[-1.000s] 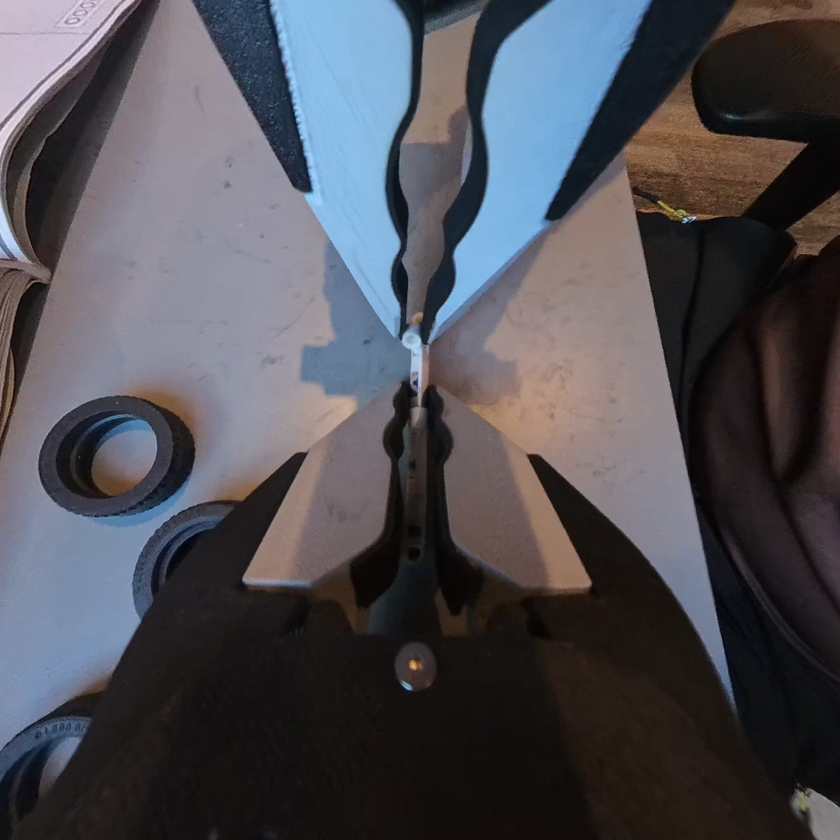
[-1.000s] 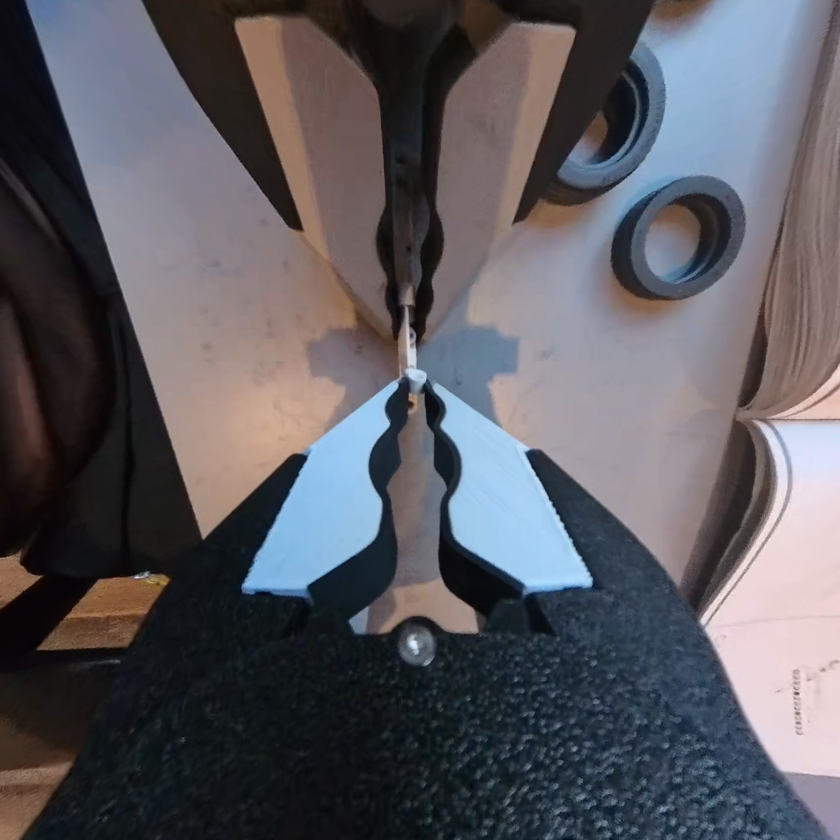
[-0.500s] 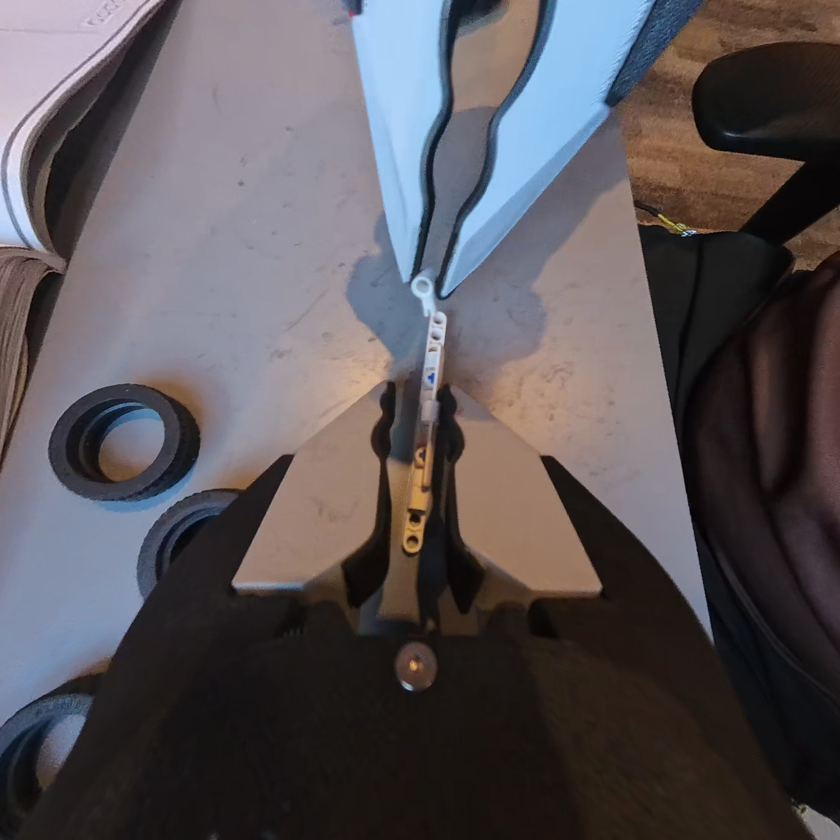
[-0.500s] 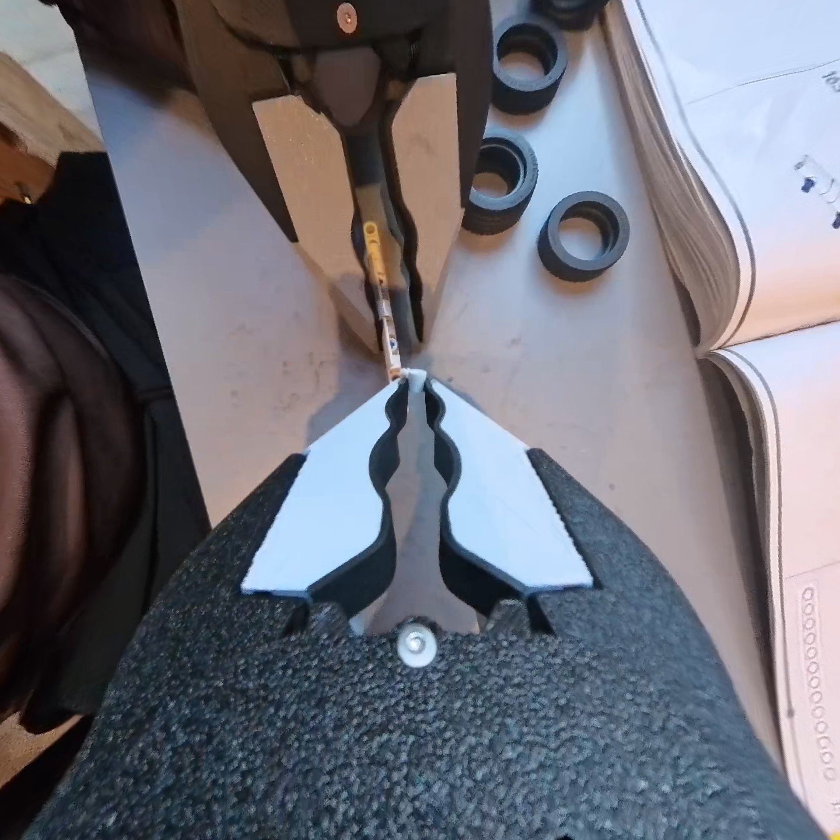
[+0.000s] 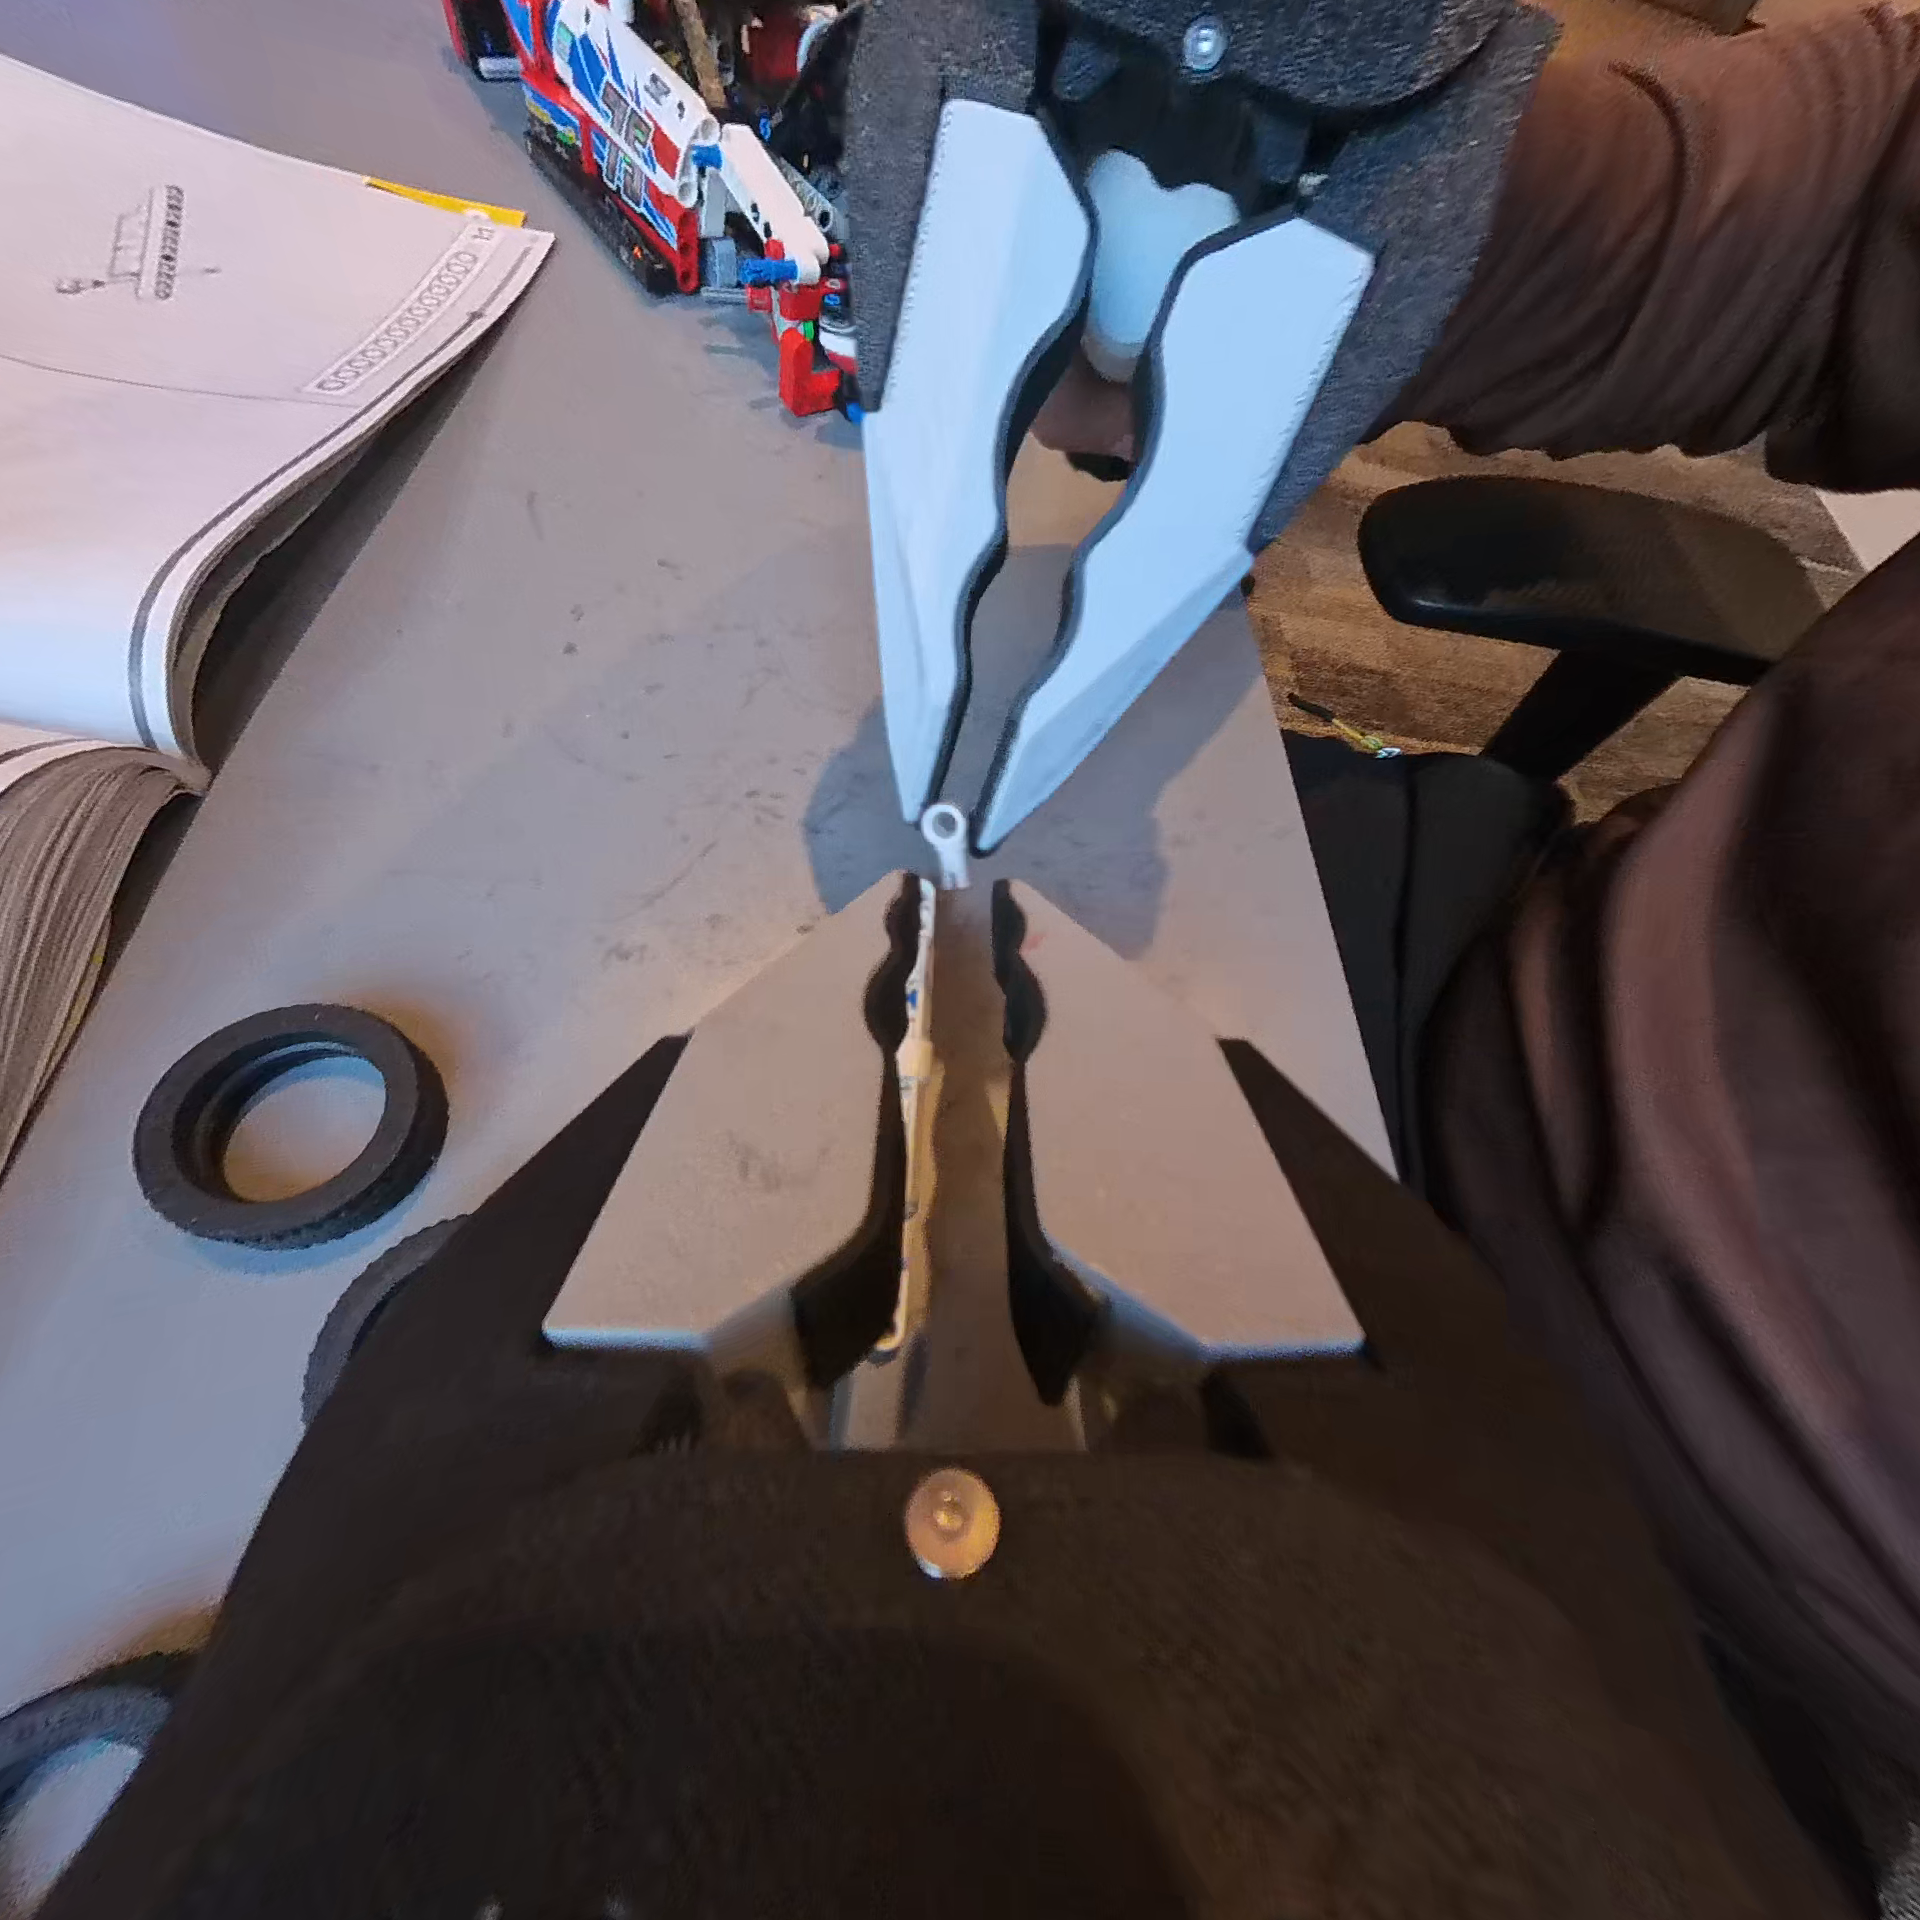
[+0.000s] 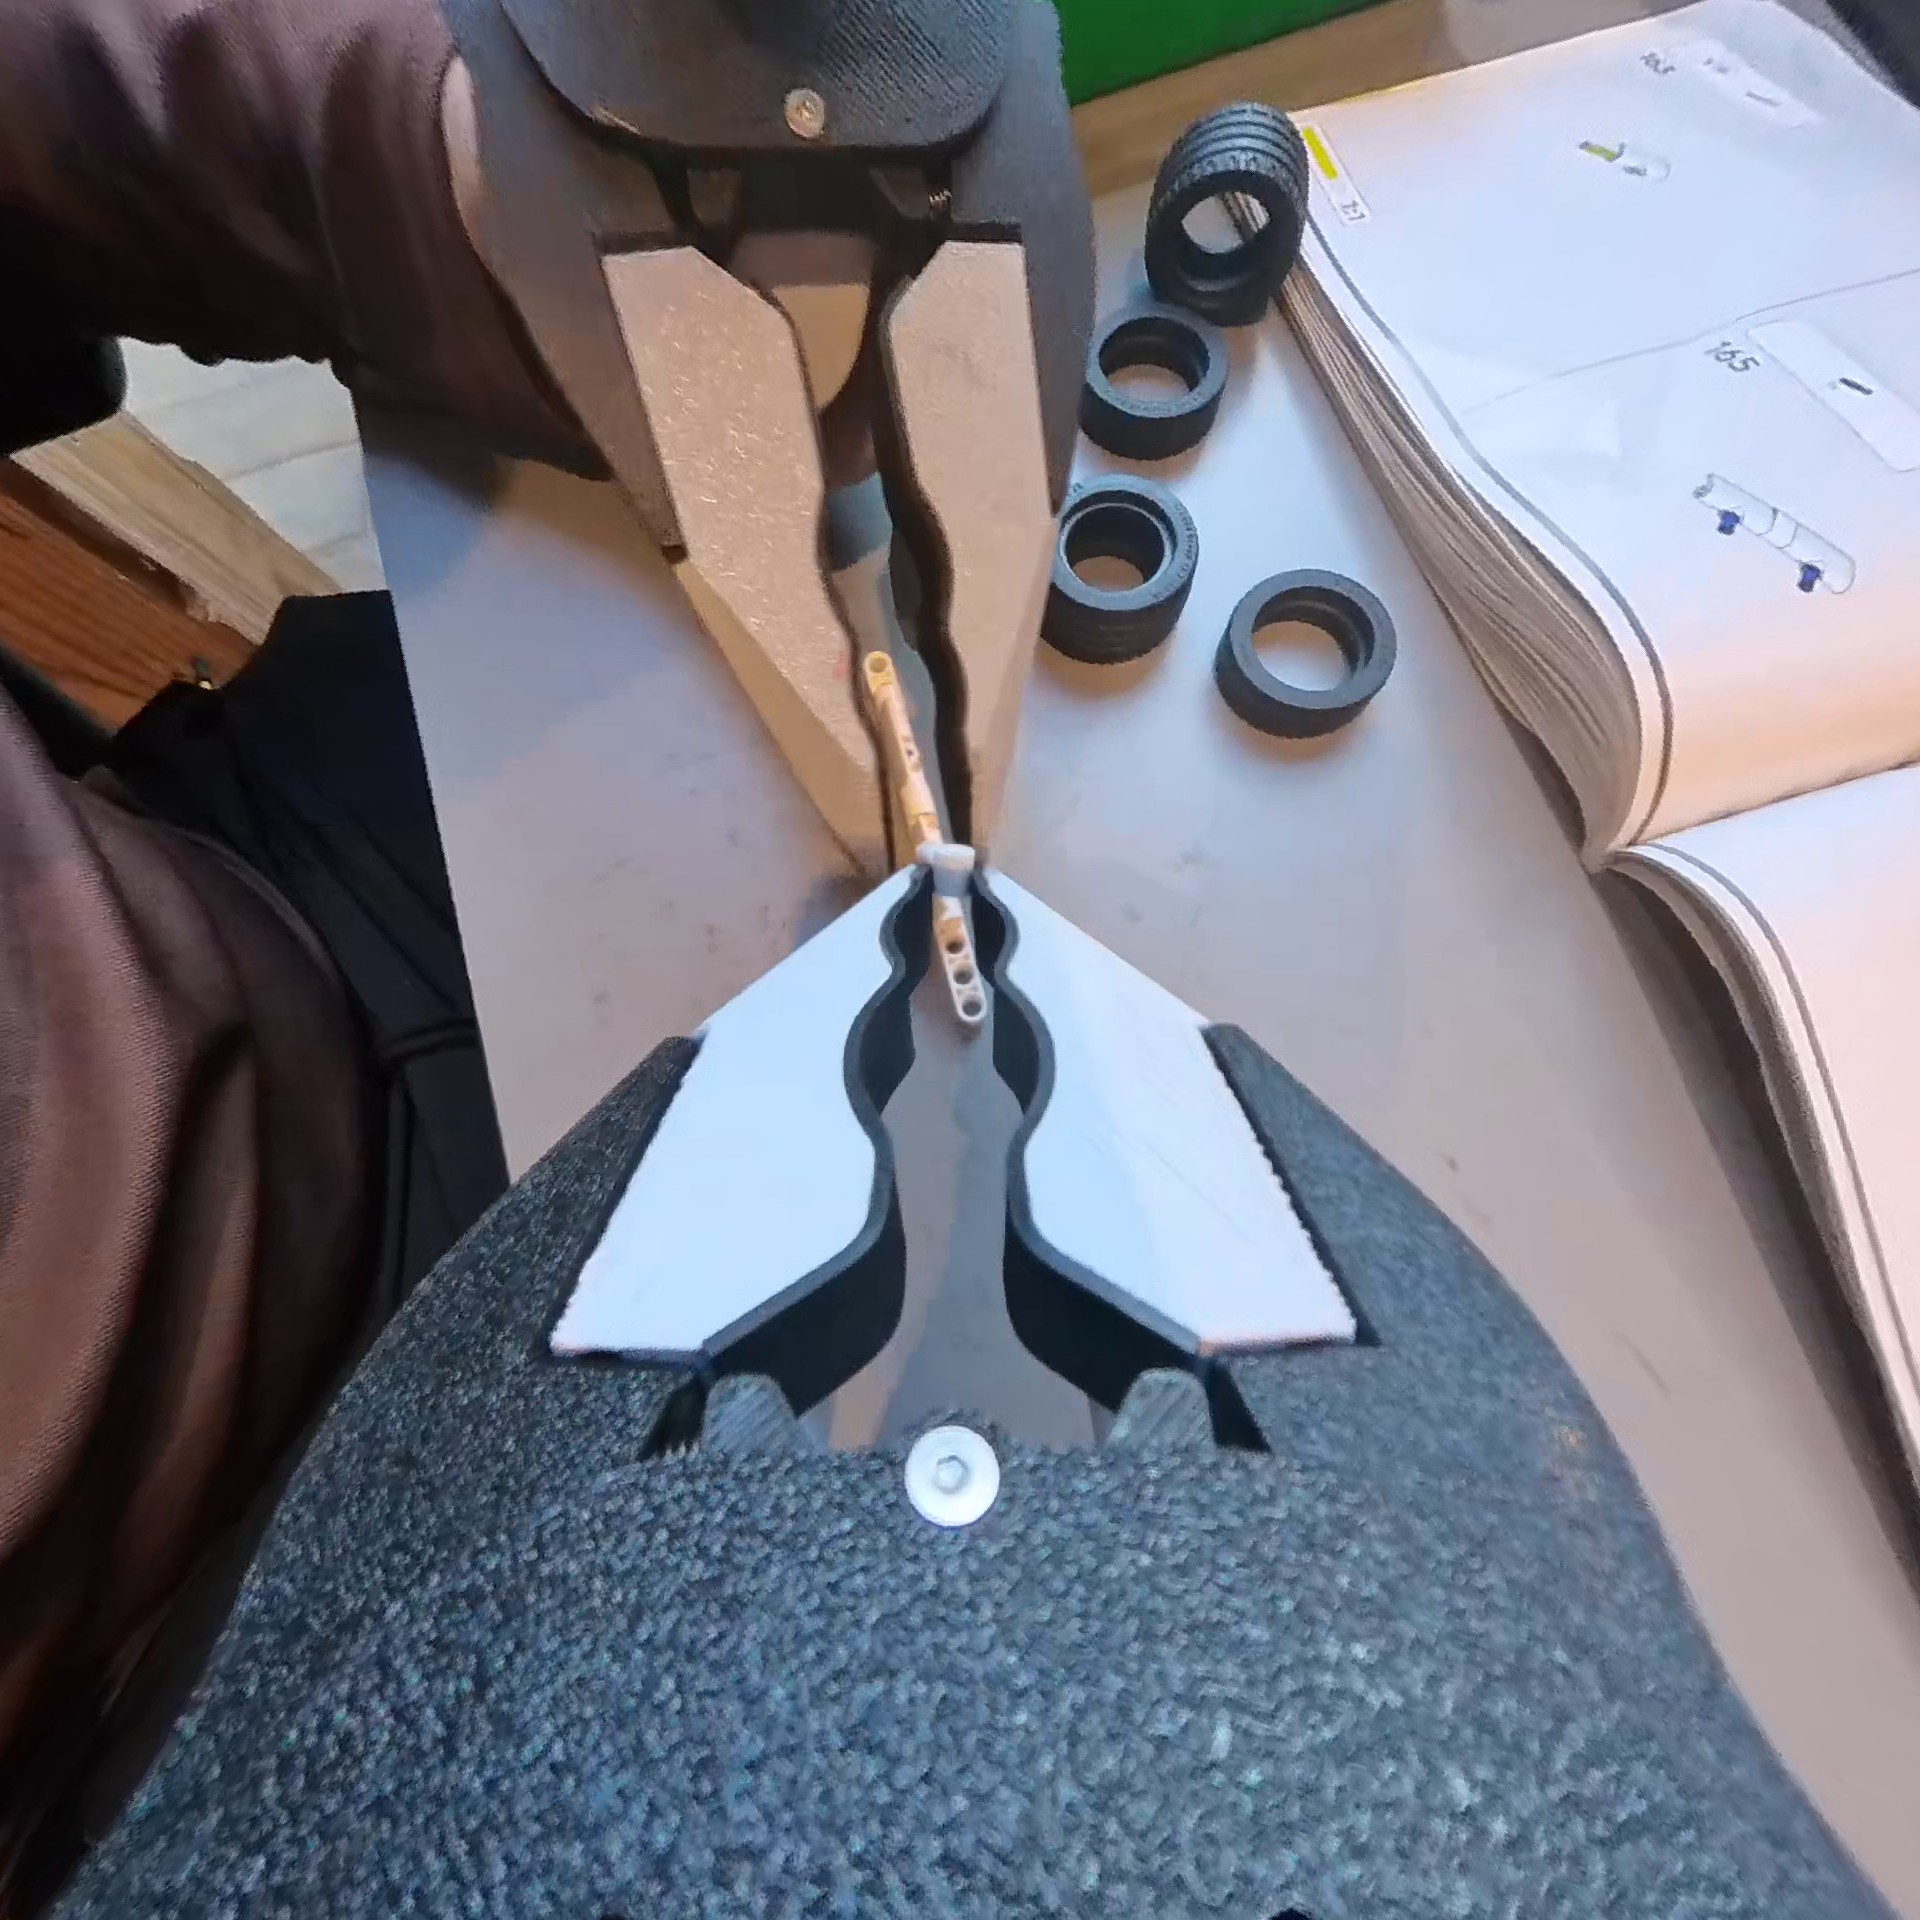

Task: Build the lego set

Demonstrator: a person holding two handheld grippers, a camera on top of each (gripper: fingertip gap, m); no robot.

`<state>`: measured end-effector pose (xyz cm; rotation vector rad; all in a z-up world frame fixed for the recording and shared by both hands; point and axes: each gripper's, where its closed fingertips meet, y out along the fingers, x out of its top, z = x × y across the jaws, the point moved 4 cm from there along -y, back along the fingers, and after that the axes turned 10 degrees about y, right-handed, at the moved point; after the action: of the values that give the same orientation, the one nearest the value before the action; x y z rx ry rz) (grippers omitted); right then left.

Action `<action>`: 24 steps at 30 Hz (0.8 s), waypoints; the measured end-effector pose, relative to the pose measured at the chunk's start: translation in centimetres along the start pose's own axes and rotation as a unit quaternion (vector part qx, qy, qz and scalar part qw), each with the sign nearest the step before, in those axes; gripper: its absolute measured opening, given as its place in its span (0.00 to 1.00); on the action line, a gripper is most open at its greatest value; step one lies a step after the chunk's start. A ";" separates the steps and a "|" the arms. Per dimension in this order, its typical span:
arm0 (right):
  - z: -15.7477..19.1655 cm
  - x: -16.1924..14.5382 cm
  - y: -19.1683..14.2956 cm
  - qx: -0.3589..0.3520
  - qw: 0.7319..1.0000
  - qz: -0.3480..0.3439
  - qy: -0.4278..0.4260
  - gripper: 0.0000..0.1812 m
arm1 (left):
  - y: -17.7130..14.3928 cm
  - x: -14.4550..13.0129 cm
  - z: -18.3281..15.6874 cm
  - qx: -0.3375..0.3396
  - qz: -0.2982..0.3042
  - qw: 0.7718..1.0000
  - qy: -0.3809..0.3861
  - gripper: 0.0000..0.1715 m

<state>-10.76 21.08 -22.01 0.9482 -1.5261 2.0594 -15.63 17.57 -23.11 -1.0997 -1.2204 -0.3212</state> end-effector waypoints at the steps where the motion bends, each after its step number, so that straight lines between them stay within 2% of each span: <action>1: 0.1 0.0 0.1 0.002 1.000 -0.001 -0.002 0.04 | 0.0 0.0 0.0 0.000 0.000 1.000 0.000 0.06; 5: 0.2 -0.1 0.3 0.003 1.000 -0.002 -0.010 0.04 | -0.2 -0.1 -0.1 -0.004 -0.003 1.000 0.001 0.01; 16: 0.3 0.0 0.4 0.013 1.000 -0.024 0.001 0.04 | 0.0 -0.1 -0.2 -0.008 -0.011 1.000 -0.008 0.01; 19: 0.3 0.1 -0.1 0.031 0.998 -0.053 0.003 0.04 | -0.3 0.4 -0.4 -0.001 -0.026 1.000 0.009 0.01; 24: 0.9 1.0 -1.2 0.099 0.985 -0.132 0.037 0.04 | -1.1 1.5 -1.0 -0.025 -0.087 0.996 0.012 0.01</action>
<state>-10.35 20.56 -20.32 1.0695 -1.1046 2.0530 -15.26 16.80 -21.18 -1.0310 -1.2958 -0.4998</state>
